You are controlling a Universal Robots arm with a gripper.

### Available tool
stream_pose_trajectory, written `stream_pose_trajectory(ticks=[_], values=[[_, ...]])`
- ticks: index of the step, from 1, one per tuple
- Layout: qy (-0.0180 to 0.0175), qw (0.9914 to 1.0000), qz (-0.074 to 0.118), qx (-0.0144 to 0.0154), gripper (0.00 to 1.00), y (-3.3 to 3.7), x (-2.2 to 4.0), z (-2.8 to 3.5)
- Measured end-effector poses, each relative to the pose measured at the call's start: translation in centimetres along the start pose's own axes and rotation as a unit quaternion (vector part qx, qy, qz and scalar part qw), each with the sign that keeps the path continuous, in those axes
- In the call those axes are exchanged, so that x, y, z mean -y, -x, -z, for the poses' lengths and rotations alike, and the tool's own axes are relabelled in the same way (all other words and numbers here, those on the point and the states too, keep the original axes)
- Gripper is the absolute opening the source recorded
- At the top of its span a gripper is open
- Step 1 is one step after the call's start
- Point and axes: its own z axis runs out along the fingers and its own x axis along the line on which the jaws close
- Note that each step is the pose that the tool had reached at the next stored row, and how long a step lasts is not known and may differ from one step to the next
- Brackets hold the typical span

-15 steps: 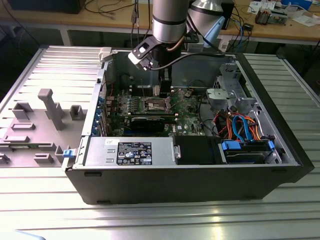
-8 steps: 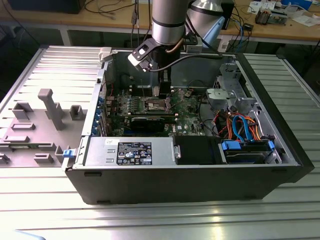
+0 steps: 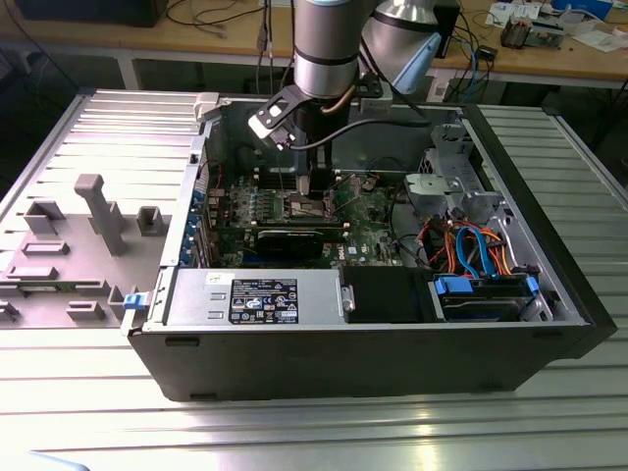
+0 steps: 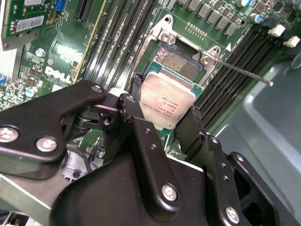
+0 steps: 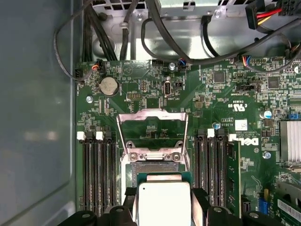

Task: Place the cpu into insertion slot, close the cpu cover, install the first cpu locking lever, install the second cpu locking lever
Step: 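Place the cpu into insertion slot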

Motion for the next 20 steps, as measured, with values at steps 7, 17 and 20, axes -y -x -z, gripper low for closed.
stream_pose_trajectory(ticks=[7, 17, 20], values=[[0.0001, 1.00000, 0.000, 0.0001, 0.55, 0.01, 0.09, -0.25], [0.0040, 0.99999, 0.000, 0.0002, 0.55, 0.02, 0.09, -0.44], [0.0056, 0.99998, 0.000, 0.0002, 0.55, 0.03, 0.13, -0.84]])
